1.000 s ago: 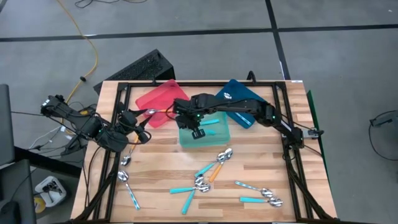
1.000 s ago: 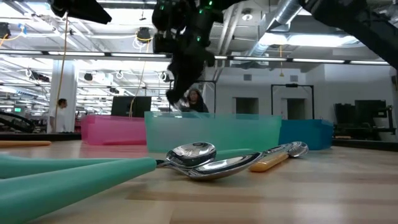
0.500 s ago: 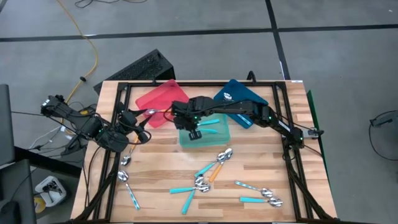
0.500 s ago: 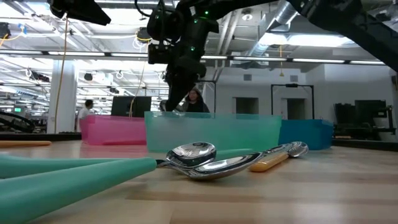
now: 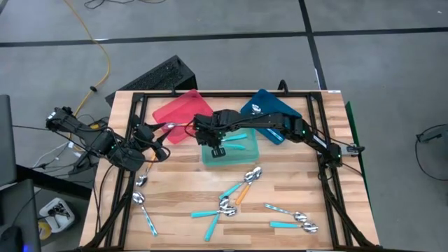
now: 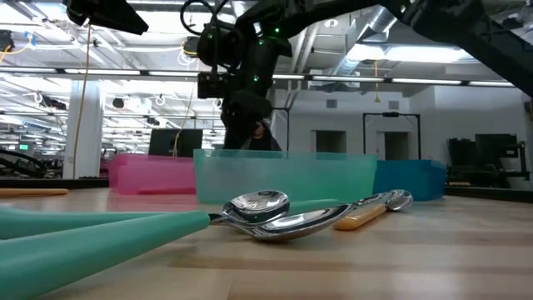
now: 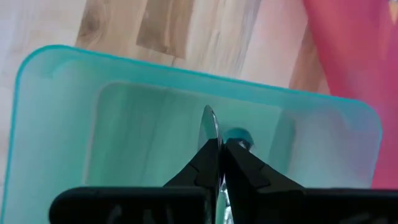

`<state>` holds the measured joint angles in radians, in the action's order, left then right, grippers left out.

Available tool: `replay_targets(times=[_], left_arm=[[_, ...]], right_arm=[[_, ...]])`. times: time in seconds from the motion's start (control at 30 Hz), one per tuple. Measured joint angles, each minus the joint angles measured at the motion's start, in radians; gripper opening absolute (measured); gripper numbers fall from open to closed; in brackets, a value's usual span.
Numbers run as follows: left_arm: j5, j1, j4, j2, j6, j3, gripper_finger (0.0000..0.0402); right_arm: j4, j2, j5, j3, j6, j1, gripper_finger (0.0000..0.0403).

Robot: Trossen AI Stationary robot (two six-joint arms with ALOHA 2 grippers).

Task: Sort silverware by color (type)
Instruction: Put the blue spoon into the green bin

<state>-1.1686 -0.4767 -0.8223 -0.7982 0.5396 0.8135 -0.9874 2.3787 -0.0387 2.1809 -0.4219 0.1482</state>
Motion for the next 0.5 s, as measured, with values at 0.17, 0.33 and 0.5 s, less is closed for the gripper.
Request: replay_targets(times=[0.17, 0.33, 0.5], left_arm=[[-0.005, 0.0, 0.0, 0.0, 0.0, 0.0, 0.0143], [-0.007, 0.0, 0.0, 0.0, 0.0, 0.0, 0.0143], [-0.008, 0.0, 0.0, 0.0, 0.0, 0.0, 0.0143]], right_arm=[[0.055, -0.002, -0.004, -0.053, -0.001, 0.003, 0.0044], [0.072, -0.001, -0.007, -0.077, 0.006, 0.011, 0.0045], [0.14, -0.001, -0.013, -0.133, 0.012, 0.013, 0.0045]])
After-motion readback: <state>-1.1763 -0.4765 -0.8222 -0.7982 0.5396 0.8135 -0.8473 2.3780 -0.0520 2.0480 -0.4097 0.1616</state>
